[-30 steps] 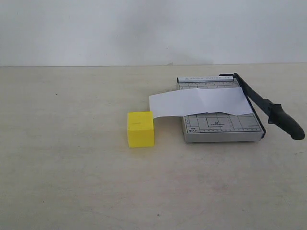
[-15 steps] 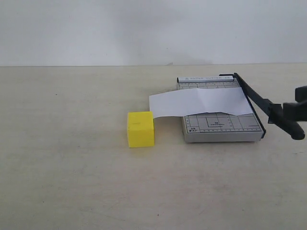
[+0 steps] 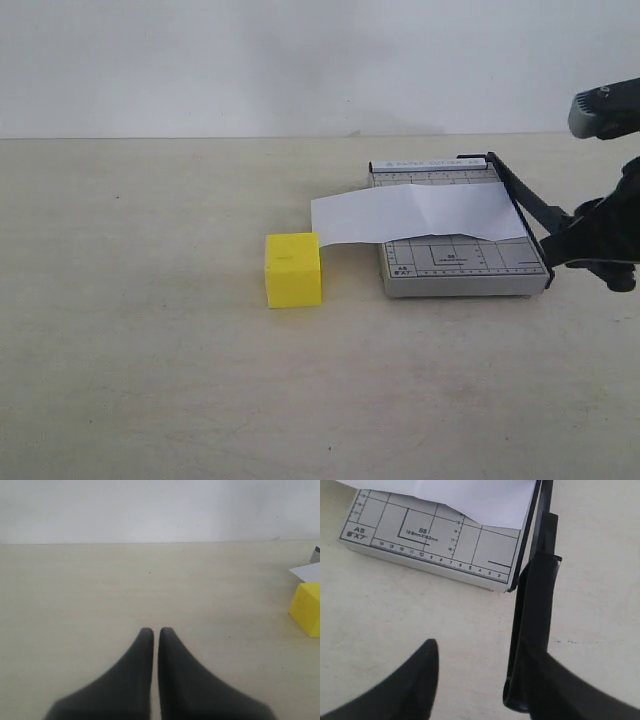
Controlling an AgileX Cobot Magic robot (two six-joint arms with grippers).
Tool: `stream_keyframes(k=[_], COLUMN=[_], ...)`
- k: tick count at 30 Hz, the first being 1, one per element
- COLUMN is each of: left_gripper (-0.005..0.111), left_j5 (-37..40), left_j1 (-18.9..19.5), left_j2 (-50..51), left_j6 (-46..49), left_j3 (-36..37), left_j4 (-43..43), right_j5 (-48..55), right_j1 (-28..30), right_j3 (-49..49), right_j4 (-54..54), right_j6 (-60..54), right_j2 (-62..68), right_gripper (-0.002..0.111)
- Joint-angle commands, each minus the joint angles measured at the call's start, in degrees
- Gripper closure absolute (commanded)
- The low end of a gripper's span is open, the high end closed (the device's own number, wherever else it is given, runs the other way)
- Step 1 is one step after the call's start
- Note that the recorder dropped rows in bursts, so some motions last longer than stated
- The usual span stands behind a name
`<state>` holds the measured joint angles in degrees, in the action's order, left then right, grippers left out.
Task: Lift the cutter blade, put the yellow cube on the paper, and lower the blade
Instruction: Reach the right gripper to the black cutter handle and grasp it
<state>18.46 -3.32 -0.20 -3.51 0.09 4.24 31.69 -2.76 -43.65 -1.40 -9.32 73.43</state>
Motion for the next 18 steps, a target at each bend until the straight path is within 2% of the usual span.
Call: stream_keyframes(k=[1, 9, 15, 18], left_gripper=[0.102, 0.102, 0.102, 0.102], left_j5=[-0.45, -0.45, -0.45, -0.45], left_j1=[-0.3, -0.3, -0.3, -0.3], left_j2=[0.2, 0.2, 0.2, 0.2], left_j6=[0.11, 0.11, 0.11, 0.11], left_j3=[-0.09, -0.09, -0.09, -0.09], left_j4=[-0.4, -0.4, -0.4, -0.4], right_j5=[-0.61, -1.64, -1.84, -0.47], right_j1=[-0.07, -0.07, -0.07, -0.07], right_j3=[-0.46, -0.46, -0.46, -0.46], right_j4=[1.73, 15.36, 15.67, 15.67], right_j6=[1.81, 17.07, 19.03, 19.99], right_j2=[0.93, 5.09, 7.83, 8.41], right_gripper=[0.048, 0.052, 0.052, 0.058])
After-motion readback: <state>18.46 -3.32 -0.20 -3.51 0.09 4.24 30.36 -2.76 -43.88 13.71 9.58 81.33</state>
